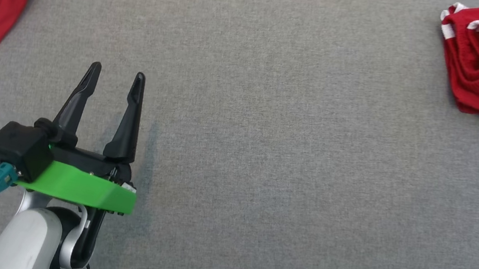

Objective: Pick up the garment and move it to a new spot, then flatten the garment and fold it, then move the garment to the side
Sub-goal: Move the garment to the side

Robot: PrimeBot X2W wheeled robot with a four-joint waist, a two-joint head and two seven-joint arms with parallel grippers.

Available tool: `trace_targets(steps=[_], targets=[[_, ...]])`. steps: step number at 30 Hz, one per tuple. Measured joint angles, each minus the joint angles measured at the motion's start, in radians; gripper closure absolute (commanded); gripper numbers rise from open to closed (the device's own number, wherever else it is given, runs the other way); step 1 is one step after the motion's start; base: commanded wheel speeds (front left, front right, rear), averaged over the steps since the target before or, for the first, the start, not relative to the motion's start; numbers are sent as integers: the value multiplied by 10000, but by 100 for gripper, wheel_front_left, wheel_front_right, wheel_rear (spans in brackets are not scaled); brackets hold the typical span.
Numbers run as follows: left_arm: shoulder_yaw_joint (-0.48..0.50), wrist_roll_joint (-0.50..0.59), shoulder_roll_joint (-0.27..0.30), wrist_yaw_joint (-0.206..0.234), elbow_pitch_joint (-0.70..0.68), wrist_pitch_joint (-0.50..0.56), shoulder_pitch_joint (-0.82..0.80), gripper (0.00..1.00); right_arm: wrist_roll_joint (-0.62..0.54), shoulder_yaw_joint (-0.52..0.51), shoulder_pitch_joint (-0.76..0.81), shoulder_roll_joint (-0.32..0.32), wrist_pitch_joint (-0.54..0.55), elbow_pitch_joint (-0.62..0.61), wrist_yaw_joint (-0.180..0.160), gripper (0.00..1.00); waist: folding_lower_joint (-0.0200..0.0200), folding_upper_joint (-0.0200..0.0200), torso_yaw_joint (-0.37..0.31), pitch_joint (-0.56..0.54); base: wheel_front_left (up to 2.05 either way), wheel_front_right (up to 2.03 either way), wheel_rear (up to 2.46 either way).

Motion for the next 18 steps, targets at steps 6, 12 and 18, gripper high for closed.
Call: trace_targets(steps=[6, 12, 18], targets=[[247, -407, -134, 2, 508, -178, 94, 0, -104, 332, 21, 706, -364, -364, 347, 0, 0, 0, -260, -564, 0, 0, 0], [500, -416, -205, 40, 1018, -449, 338, 0, -105, 408, 134, 1467, -769, -765, 462, 0, -1, 0, -486, -1177, 0, 0, 0], [757, -420, -314, 48, 1459, -639, 563, 0, -96, 408, 958, 2199, -945, -1032, 274, 0, -1, 0, -617, -1780, 0, 0, 0]])
